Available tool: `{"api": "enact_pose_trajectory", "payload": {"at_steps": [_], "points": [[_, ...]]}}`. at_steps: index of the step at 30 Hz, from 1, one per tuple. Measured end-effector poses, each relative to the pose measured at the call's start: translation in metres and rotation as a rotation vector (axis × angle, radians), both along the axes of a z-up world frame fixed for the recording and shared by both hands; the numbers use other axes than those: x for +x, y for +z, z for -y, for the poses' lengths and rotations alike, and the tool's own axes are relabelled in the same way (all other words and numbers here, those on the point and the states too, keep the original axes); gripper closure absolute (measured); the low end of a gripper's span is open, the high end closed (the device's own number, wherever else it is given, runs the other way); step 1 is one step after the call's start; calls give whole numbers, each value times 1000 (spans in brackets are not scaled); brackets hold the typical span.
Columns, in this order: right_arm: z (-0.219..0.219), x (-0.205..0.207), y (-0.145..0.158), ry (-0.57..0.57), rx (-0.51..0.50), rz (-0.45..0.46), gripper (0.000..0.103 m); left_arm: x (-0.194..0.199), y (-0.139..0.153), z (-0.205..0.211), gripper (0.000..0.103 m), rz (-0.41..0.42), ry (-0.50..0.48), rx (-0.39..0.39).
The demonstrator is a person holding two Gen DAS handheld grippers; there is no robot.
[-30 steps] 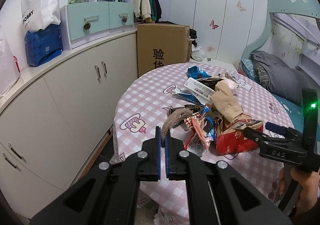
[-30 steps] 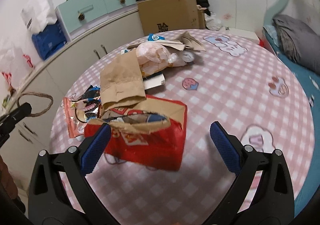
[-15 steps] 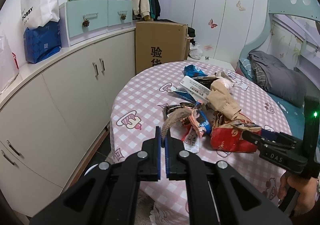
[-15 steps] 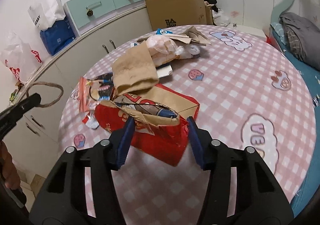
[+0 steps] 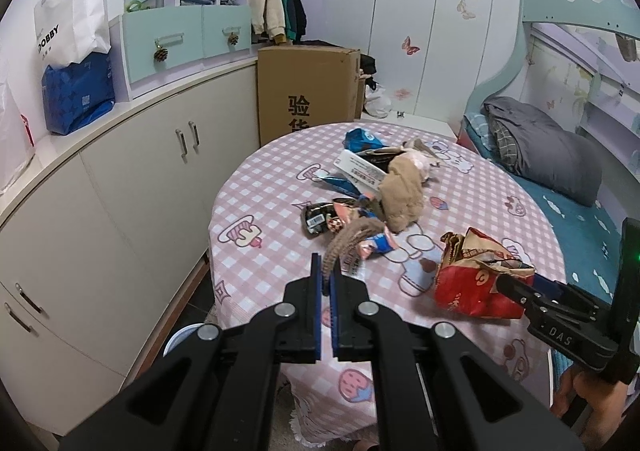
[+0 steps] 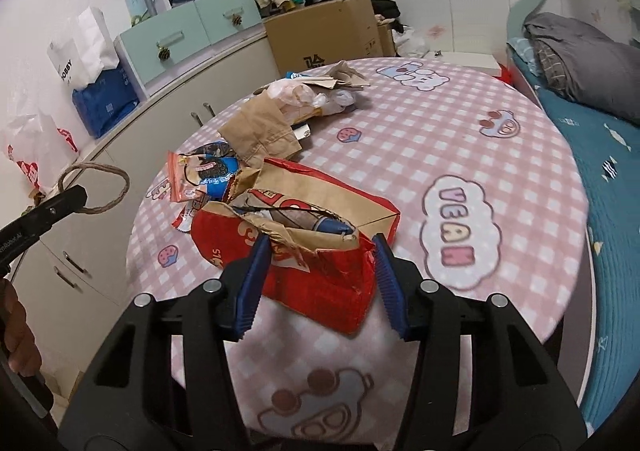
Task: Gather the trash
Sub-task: 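Carry the red paper bag with the right tool over the blue bin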
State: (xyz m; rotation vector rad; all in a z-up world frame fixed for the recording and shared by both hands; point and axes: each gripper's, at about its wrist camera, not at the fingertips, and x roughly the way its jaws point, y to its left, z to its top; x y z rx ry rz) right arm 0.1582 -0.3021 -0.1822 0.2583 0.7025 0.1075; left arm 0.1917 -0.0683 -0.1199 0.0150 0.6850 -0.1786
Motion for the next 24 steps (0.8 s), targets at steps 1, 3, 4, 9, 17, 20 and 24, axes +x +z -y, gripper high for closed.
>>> {"api": "enact_pose_trajectory", "payload": {"at_steps": [1, 3, 4, 9, 17, 20, 24], "points": [[0, -5, 1, -5, 3, 8, 52, -2, 1, 1, 100, 2, -3, 0], [-1, -12, 5, -7, 9, 21, 52, -8, 4, 2, 100, 5, -9, -3], [-3, -15, 7, -6, 10, 27, 52, -9, 4, 2, 100, 6, -10, -3], [-16, -30, 19, 8, 18, 71, 52, -21, 10, -5, 100, 21, -6, -8], [-45, -40, 31, 35, 17, 113, 52, -33, 16, -26, 100, 36, 23, -18], [-56, -42, 33, 51, 14, 120, 52, -37, 16, -35, 100, 38, 37, -23], [-75, -44, 36, 76, 11, 126, 52, -40, 16, -49, 100, 37, 58, -31]]}}
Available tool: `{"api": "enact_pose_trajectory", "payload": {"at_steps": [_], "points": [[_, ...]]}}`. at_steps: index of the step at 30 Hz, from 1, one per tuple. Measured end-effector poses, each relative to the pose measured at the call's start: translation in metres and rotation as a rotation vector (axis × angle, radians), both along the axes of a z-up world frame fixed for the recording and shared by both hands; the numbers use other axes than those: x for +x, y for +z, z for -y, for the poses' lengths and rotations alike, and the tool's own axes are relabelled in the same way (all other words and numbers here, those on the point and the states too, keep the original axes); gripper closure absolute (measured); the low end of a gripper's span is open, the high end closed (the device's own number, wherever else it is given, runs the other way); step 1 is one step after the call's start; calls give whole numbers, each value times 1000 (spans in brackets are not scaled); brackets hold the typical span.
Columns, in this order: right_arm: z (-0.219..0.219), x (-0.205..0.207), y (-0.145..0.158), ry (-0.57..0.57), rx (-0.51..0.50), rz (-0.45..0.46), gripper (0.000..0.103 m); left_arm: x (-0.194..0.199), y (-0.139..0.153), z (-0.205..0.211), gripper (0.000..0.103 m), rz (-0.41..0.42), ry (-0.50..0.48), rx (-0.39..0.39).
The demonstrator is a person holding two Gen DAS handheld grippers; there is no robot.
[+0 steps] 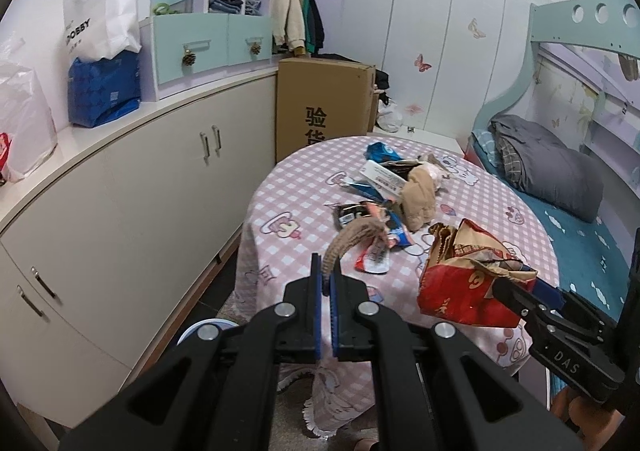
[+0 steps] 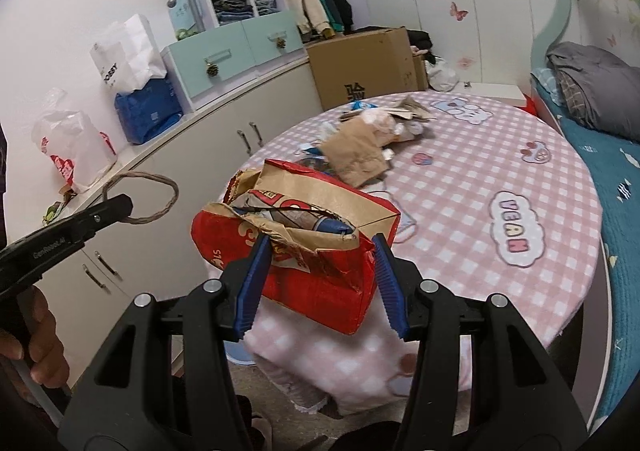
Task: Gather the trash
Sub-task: 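Carry the red paper bag with the right tool over the blue bin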
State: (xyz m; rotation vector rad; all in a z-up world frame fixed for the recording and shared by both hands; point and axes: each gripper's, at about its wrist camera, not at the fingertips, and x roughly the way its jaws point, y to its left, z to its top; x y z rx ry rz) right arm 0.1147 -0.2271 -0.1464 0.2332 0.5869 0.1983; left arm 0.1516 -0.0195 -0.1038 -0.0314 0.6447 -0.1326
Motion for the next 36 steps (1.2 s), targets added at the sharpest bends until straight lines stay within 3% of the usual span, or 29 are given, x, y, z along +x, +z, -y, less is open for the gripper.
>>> {"api": "enact_pose_trajectory", "payload": {"at_steps": [13, 22, 28, 36], "points": [[-99, 16, 0, 161, -50, 3, 52, -1, -19, -92, 100, -33, 161, -14], [-199, 48, -31, 321, -81, -52, 52, 10, -58, -182, 100, -113, 341, -19], [-268, 80, -80, 396, -134, -137, 52, 35, -110, -236, 100, -209, 424, -33], [-325, 139, -192, 423, -220, -334, 52, 86, -216, -285, 100, -425, 415, -45]]}}
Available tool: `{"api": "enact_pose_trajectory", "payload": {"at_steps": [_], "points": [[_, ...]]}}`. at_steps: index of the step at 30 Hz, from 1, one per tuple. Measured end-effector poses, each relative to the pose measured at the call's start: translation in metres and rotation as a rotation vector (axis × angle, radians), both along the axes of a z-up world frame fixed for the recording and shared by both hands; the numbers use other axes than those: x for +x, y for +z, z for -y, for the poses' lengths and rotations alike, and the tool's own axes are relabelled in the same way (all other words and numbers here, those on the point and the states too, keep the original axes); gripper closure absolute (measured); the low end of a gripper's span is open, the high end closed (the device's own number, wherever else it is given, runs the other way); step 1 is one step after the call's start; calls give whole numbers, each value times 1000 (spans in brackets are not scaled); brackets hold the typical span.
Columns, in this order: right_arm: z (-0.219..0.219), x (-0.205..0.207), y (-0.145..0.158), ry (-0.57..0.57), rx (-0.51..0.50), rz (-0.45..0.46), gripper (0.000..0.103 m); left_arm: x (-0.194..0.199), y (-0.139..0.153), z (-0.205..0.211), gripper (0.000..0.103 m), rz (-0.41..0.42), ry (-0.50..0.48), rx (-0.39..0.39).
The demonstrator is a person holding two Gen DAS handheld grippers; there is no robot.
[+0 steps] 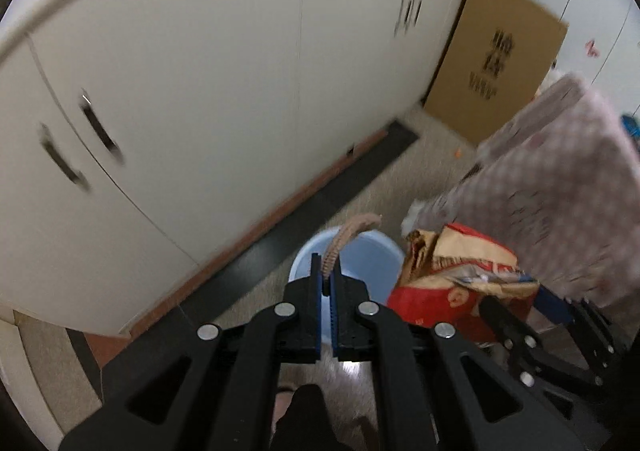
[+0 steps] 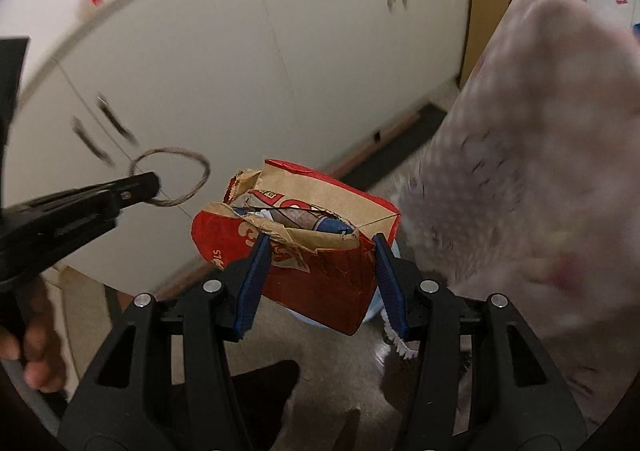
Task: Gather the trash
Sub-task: 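Carry the red paper bag with the right tool over the blue bin, then open the right tool to drop the red bag into the bin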
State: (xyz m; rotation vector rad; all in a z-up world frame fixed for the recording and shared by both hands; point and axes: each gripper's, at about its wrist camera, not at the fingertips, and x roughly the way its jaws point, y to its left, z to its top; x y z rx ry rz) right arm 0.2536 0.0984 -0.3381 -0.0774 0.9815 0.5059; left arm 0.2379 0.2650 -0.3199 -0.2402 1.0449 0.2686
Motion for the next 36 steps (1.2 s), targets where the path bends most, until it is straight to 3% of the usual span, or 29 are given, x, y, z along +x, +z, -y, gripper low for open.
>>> {"api": "enact_pose_trajectory", "payload": {"at_steps": [3, 4, 5, 10, 20, 21, 23, 25, 31, 36], "points": [[-8, 24, -36, -19, 26, -73, 46, 16, -34, -9, 100, -68, -17, -14], [-10, 33, -48, -23, 36, -95, 31, 20, -43, -12, 100, -81, -17, -24], [-12, 40, -58, -32, 29, -107, 28, 25, -53, -13, 100, -101, -18, -23], [-11, 63, -86, -63, 3, -145, 28, 45, -82, -9, 100, -163, -46, -48], [14, 33, -83, -71, -123, -43, 28, 76, -114, 37, 98, -251, -164, -47], [16, 31, -80, -74, -126, -34, 28, 78, -113, 40, 98, -254, -172, -47], [22, 29, -78, -84, -120, -31, 28, 83, -111, 45, 86, -263, -191, -58], [26, 25, -74, -99, -104, -38, 28, 83, -104, 48, 36, -258, -185, -30], [38, 15, -49, -113, -35, -52, 28, 63, -69, 45, 36, -202, -151, 28], [29, -6, -8, -107, 2, 15, 27, 16, -11, 29, 35, -96, -23, 133]]}}
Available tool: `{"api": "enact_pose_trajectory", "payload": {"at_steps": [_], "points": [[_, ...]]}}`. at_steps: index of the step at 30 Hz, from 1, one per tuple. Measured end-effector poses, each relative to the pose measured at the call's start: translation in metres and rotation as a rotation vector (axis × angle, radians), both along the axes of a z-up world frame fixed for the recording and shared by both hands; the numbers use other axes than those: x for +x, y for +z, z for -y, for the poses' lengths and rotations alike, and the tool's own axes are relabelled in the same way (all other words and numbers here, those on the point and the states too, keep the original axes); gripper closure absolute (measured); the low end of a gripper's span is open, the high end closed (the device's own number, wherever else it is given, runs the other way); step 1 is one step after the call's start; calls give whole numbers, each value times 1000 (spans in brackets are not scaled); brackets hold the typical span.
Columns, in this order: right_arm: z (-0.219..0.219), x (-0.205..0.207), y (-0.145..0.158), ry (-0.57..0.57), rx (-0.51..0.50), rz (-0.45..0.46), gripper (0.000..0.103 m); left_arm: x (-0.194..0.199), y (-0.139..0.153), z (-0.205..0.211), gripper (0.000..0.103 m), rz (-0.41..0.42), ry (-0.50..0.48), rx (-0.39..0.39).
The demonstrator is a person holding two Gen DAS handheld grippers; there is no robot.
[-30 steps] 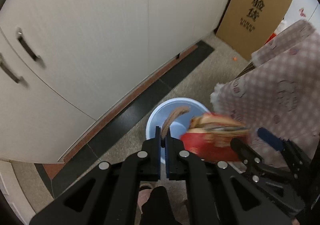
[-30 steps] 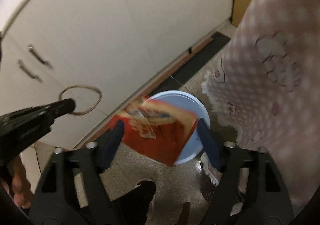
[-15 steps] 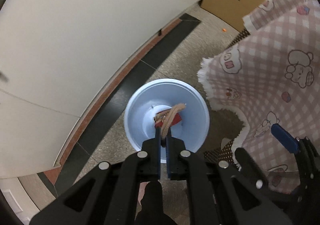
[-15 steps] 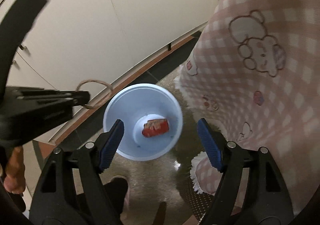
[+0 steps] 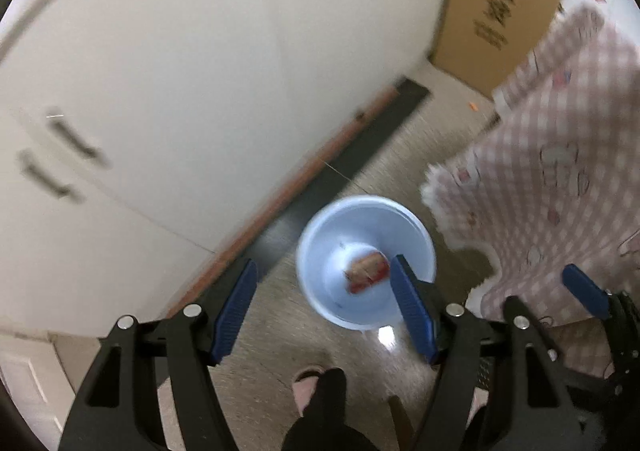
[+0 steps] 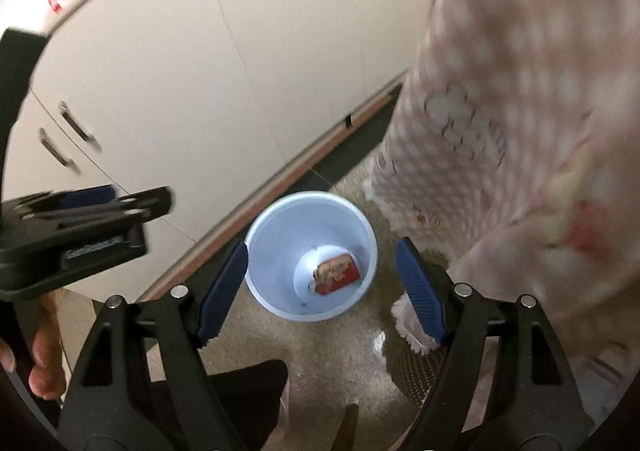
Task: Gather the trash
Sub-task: 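Open the right tool to drop the red bag into the bin, then bring both tools back toward the table trash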
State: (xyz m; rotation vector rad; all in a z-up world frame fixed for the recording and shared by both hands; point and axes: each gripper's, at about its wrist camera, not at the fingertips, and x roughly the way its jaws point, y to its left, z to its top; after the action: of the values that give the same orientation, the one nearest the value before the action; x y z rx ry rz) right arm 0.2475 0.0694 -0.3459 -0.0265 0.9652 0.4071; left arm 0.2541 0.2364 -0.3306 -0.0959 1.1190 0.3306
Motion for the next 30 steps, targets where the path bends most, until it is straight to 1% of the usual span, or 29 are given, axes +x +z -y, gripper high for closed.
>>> {"api": "enact_pose_trajectory", "payload": {"at_steps": [1, 4, 6, 7, 9, 11, 12, 13, 15, 17, 18, 21, 23, 28, 30], "points": [[-2, -5, 10, -1, 0, 20, 26, -13, 16, -2, 35, 30, 18, 37], [-2, -24, 42, 8, 13, 87, 26, -38, 50, -1, 35, 86, 54, 122], [1, -40, 69, 8, 27, 133, 26, -58, 81, 1, 35, 152, 92, 164], [4, -45, 78, 9, 36, 146, 26, -65, 92, 3, 34, 175, 101, 172], [16, -63, 105, 9, 53, 201, 26, -84, 124, 9, 33, 250, 125, 188], [26, -77, 126, 17, 75, 233, 26, -99, 154, 22, 32, 326, 122, 196], [34, -86, 138, 14, 88, 257, 26, -104, 163, 29, 32, 345, 115, 197], [39, -92, 147, 10, 93, 275, 26, -110, 178, 38, 32, 376, 98, 195], [57, -104, 165, -14, 107, 319, 26, -116, 196, 52, 32, 414, 75, 176], [80, -117, 182, -55, 130, 361, 26, -122, 213, 75, 32, 457, 26, 148], [86, -124, 192, -67, 133, 373, 26, -122, 219, 85, 32, 467, 8, 138], [116, -137, 207, -122, 144, 420, 26, -123, 232, 121, 32, 493, -61, 126], [136, -141, 215, -160, 152, 434, 26, -122, 229, 144, 32, 495, -98, 129], [182, -150, 212, -251, 191, 440, 26, -129, 230, 185, 32, 500, -177, 123], [196, -153, 211, -276, 198, 442, 26, -129, 230, 198, 32, 497, -210, 105]]}}
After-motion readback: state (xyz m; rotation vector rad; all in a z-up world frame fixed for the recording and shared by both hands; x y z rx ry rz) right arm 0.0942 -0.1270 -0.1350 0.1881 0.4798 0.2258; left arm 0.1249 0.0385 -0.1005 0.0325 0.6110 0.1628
